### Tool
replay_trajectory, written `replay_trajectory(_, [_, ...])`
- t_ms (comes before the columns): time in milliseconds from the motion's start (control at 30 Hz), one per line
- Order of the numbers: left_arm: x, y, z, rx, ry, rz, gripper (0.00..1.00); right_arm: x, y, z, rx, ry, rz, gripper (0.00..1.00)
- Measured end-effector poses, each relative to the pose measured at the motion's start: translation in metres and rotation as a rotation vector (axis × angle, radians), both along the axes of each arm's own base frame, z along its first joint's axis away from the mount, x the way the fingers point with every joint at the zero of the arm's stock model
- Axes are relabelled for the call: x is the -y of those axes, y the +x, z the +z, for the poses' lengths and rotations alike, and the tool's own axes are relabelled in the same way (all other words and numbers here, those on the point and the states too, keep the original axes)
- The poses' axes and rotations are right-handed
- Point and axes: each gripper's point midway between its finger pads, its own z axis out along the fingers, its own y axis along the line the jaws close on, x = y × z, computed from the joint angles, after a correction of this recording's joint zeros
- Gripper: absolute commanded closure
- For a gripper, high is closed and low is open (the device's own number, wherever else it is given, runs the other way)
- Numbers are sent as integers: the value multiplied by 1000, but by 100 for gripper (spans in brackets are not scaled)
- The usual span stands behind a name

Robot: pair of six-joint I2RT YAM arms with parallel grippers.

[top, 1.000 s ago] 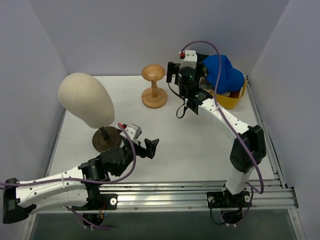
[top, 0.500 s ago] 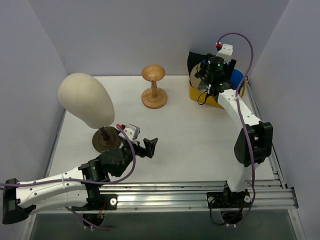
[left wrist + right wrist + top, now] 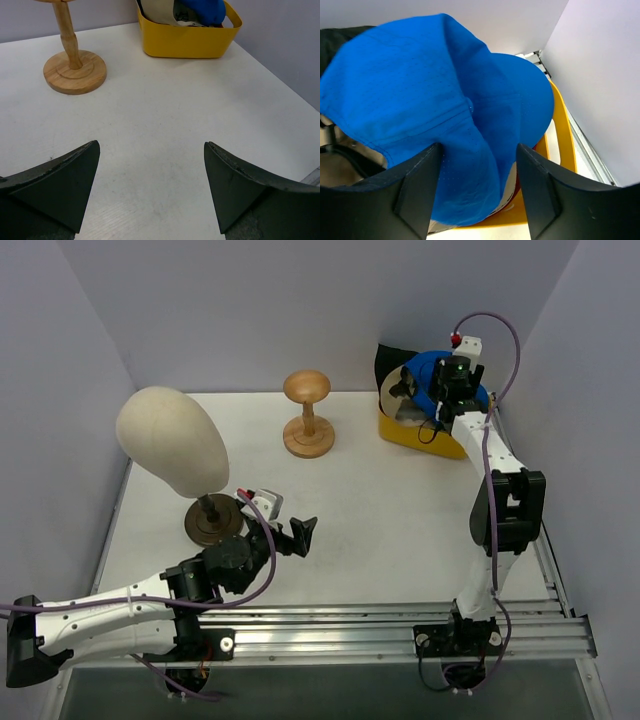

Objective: Stack the hats

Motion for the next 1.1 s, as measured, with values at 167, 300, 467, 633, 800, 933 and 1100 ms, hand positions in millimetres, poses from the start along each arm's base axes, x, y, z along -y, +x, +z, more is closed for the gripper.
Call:
replay_trajectory(167, [1,1,-1,-1,3,0,6,2,5,-6,-10,18,44,46])
replay_trajectory(300, [3,1,-4,-4,12,1,6,-4,9,-3,-1,27,97,47])
replay_trajectory(467, [5,2,-5,-1,15,0,6,-3,15,2,22,71,155,59])
replay_trajectory(633, [12,4,-12,-1,40,-7,6,18,18,0,35,108,168,66])
replay_trajectory(800, [17,6,-25,-13,85,-8,6,20,21,-9,22,124,198,83])
replay_trajectory(933, [18,6,-27,-16,94,-8,6,12,28,-15,13,135,235,95])
replay_trajectory(1100, [18,6,-27,-15,94,-7,6,4,30,-16,8,150,269,100])
